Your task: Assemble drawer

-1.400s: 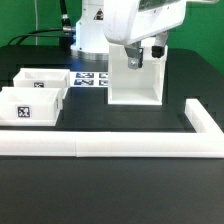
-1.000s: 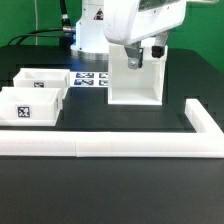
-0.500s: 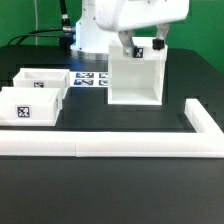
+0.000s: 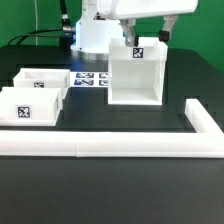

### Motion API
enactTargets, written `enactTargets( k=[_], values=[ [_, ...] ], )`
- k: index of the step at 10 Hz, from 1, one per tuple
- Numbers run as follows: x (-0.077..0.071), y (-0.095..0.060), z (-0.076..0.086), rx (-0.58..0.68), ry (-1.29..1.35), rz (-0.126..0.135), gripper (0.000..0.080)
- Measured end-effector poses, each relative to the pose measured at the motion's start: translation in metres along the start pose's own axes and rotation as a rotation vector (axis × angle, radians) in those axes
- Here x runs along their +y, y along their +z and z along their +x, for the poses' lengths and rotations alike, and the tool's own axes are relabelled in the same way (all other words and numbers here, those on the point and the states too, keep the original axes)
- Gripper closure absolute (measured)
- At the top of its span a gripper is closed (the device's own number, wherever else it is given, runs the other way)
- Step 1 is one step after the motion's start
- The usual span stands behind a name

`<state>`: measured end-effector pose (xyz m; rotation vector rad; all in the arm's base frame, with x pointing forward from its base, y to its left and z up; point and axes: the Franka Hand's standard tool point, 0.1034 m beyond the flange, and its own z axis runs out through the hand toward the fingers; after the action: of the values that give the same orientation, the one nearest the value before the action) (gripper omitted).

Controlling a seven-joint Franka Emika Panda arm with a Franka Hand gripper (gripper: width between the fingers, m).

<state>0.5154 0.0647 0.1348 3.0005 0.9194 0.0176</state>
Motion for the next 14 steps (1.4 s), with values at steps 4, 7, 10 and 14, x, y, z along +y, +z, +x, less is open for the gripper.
enactTargets(
  k=[4, 7, 10, 14],
  values=[
    [-0.042, -0.004, -0.029, -0.029, 0.354, -0.005, 0.0150],
    [-0.045, -0.002, -0.032, -0.036, 0.372, -0.002, 0.0150],
    [-0.056, 0.003, -0.046, -0.016, 0.573, 0.004, 0.0150],
    [-0.090, 0.025, -0.068, 0.006, 0.637, 0.025, 0.0150]
  ],
)
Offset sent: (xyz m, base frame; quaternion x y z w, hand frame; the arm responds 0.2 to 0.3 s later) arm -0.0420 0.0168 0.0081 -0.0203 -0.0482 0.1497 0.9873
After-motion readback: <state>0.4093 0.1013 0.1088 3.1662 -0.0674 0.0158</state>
